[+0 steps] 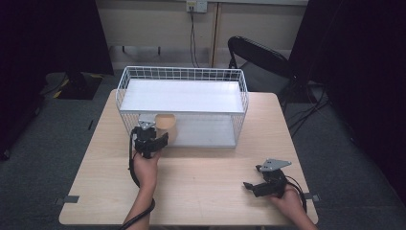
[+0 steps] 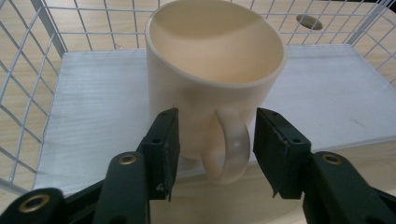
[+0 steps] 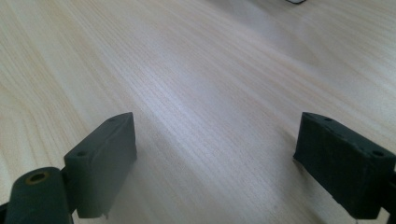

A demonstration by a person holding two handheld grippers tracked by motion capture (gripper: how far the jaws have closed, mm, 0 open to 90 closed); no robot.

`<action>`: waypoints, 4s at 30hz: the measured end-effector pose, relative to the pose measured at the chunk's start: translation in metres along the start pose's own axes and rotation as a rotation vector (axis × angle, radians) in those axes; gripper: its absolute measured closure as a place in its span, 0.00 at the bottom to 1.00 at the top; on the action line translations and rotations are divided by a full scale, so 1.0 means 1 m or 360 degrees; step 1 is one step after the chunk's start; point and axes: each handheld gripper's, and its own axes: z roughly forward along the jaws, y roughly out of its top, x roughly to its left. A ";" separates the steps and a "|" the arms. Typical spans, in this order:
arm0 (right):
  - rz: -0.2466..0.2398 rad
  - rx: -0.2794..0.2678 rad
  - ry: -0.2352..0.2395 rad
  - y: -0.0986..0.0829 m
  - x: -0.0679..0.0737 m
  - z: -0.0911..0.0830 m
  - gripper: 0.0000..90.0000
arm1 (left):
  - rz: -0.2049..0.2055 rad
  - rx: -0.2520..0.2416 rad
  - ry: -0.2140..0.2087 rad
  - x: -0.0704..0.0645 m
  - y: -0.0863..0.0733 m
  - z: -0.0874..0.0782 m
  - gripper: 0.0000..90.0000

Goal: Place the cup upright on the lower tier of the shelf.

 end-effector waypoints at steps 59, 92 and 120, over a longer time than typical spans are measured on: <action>0.0000 0.0000 0.0000 0.000 0.000 0.000 0.13 | 0.0110 0.0087 -0.0202 0.020 -0.025 -0.030 0.19; -0.0001 0.0000 0.0000 0.000 0.000 0.000 0.13 | 0.0169 0.0125 -0.0223 0.053 -0.048 -0.053 0.17; -0.0002 0.0000 0.0000 0.000 0.000 0.000 0.13 | 0.0160 0.0137 -0.0292 0.086 -0.071 -0.065 0.16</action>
